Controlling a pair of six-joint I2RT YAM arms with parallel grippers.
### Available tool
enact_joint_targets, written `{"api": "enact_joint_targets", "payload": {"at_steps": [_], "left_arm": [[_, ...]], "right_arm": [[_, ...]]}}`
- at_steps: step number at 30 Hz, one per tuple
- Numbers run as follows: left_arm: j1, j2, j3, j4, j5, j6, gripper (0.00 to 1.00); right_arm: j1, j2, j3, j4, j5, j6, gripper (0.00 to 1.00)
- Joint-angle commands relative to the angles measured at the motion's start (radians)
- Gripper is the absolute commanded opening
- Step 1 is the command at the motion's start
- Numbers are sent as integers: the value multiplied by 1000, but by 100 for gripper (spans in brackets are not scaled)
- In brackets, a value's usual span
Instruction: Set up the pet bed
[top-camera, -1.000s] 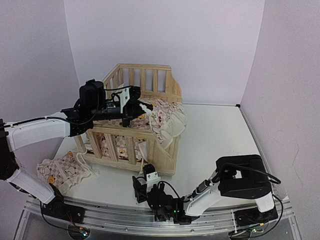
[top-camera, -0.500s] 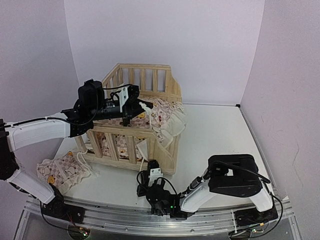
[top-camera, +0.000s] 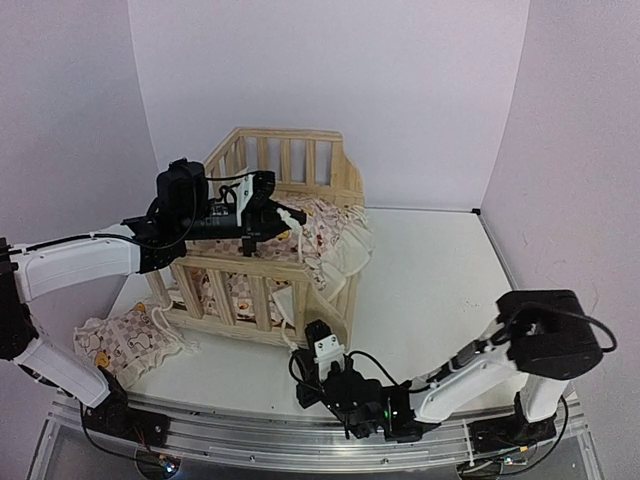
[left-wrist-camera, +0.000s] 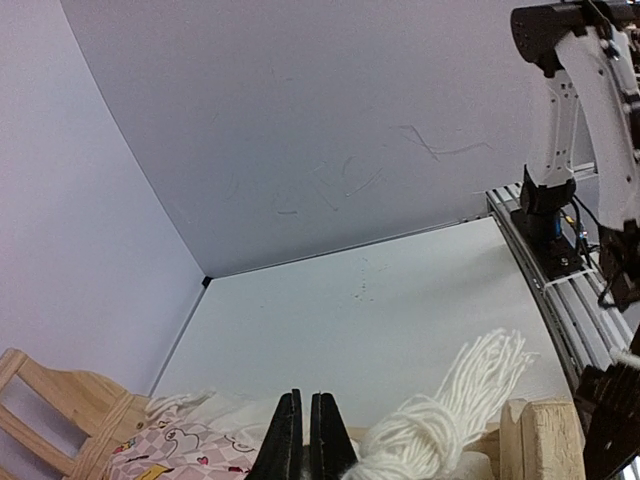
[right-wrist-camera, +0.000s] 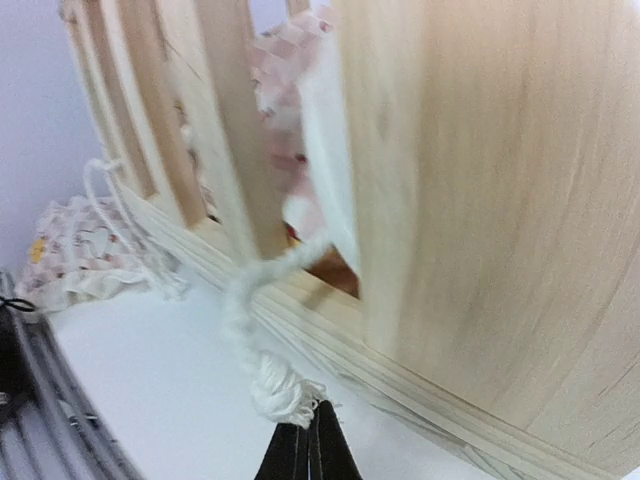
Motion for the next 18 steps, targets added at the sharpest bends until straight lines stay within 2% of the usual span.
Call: {"api": "enact_joint_targets", "payload": {"at_steps": [1, 5, 9, 12, 18], "left_arm": [[-37, -14, 20, -152, 152, -23, 0], [-54, -22, 75, -210, 158, 3, 0], [-58, -29, 135, -274, 158, 20, 0], [-58, -40, 166, -389, 165, 49, 0], [-58, -82, 201, -547, 174, 79, 0]], "right_arm": [[19, -220, 12, -265, -105, 39, 0], [18, -365, -26, -332, -200, -8, 0], [-1, -473, 34, -447, -321, -86, 0], [-36, -511, 111, -547, -413, -114, 0], [-94, -505, 271, -613, -615, -163, 0]]}}
